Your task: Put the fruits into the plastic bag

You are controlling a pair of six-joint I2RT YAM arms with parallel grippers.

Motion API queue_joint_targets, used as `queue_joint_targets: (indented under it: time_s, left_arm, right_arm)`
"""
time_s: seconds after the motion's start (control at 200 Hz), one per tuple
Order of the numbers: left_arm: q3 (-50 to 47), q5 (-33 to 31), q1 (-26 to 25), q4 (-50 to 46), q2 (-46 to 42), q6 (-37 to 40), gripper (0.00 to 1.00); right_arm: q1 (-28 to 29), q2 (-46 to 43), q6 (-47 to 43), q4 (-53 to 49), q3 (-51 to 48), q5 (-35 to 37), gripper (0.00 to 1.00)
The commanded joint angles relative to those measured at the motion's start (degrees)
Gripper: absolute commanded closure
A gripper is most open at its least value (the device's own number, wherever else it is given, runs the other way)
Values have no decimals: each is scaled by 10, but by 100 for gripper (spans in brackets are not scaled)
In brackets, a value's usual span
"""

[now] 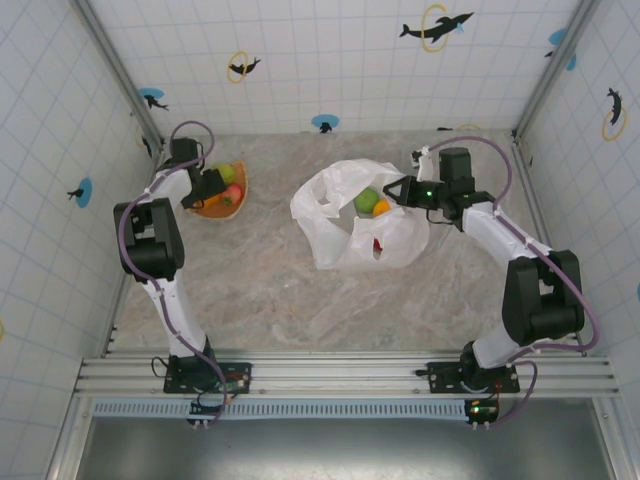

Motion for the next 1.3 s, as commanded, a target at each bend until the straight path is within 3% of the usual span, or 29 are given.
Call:
queue_joint_targets:
  time_s: [0.0,0.285,0.641,0.801,1.046,1.136,1.291]
  left_arm:
    - [12,3,8,-21,10,13,12]
    - [19,16,8,-24,30,18,12]
    - [25,-7,8,-13,18,15,27]
    - [5,-39,9,0,-16,9,33]
    - [-51,-87,9,29,-118,-12,34]
    - [-111,-50,7,65,-190,-32,35]
    - [-239,111,-1,168,-338,-98,36]
  right_arm:
    - [-2,-16,-4,11,-12,-6,100]
    - [-3,-15,-6,7,-12,-4,100]
    - [-4,-15,-6,6,-9,-4,100]
    - [-6,-21,-8,4,-14,-3,100]
    - [-7,-25,-7,4,-13,-3,100]
    - [-6,-26,-5,6,-13,-4,100]
    - [-7,-22,0,12,-14,-7,100]
